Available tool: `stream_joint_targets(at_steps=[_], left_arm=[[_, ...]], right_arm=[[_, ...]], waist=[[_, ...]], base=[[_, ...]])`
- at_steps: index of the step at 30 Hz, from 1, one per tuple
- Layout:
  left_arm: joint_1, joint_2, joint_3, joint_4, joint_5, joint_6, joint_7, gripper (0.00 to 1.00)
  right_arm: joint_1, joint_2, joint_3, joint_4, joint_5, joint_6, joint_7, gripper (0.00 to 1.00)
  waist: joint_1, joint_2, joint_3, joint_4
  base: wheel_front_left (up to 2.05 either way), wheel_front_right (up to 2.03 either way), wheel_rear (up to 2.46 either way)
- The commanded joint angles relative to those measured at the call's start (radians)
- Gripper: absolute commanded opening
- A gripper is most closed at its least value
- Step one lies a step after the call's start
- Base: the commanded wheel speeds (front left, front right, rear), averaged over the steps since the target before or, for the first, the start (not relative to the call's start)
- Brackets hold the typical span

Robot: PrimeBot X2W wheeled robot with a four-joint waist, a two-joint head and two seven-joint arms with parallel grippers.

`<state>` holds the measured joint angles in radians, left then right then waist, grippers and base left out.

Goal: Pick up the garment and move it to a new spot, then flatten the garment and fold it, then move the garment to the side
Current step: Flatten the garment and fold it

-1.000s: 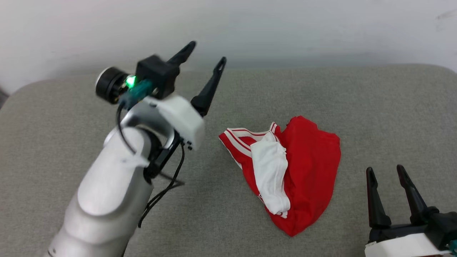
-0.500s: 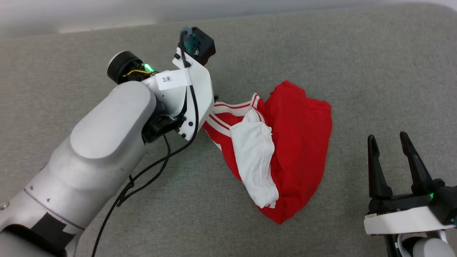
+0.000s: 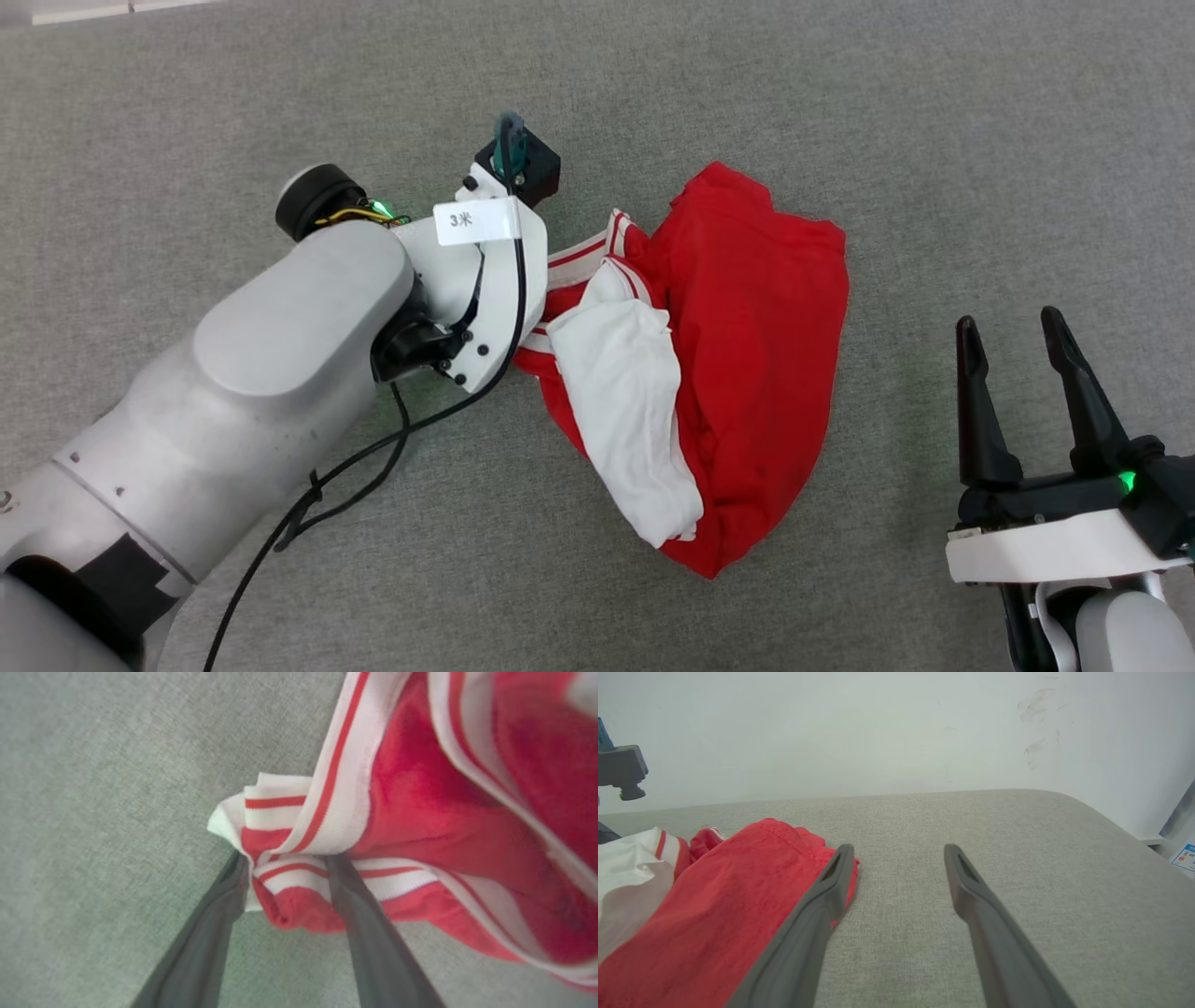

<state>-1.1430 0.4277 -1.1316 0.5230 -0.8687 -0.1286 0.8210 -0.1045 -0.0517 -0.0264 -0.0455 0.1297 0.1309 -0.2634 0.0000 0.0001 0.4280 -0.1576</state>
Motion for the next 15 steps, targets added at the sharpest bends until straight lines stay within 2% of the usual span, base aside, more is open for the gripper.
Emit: stream_joint_targets(at_steps=[1, 6, 7, 8, 12, 15], left_arm=[[0.051, -0.012, -0.042, 0.015, -0.014, -0.001, -0.008, 0.00], [-0.022, -0.001, -0.044, -0.019, -0.035, -0.001, -0.139, 0.00], [-0.050, 0.009, -0.031, -0.049, -0.034, -0.001, -0.239, 0.00], [-0.052, 0.017, -0.026, -0.060, -0.033, -0.001, -0.270, 0.00], [-0.041, 0.062, 0.009, -0.109, -0.028, 0.004, -0.372, 0.00], [0.004, 0.114, 0.025, -0.153, -0.020, 0.033, -0.424, 0.00]], right_arm=[[-0.005, 0.003, -0.007, 0.001, -0.005, 0.000, -0.002, 1.00], [0.027, 0.003, -0.010, 0.007, -0.018, 0.000, -0.002, 1.00], [0.047, 0.002, -0.015, 0.008, -0.028, 0.000, -0.002, 1.00], [0.054, 0.002, -0.017, 0.008, -0.030, 0.000, -0.002, 1.00], [0.081, 0.002, -0.021, 0.009, -0.035, 0.000, -0.002, 1.00], [0.103, 0.002, -0.020, 0.012, -0.039, 0.000, -0.002, 1.00]], waist=[[0.0000, -0.0001, -0.009, 0.007], [0.0000, -0.0001, -0.067, 0.049], [0.0000, -0.0001, -0.115, 0.084], [0.0000, -0.0001, -0.131, 0.095], [0.0000, -0.0001, -0.185, 0.139], [0.0000, -0.0001, -0.217, 0.166]], base=[[0.00, 0.00, 0.00], [0.00, 0.00, 0.00], [0.00, 0.00, 0.00], [0.00, 0.00, 0.00], [0.00, 0.00, 0.00], [0.00, 0.00, 0.00]])
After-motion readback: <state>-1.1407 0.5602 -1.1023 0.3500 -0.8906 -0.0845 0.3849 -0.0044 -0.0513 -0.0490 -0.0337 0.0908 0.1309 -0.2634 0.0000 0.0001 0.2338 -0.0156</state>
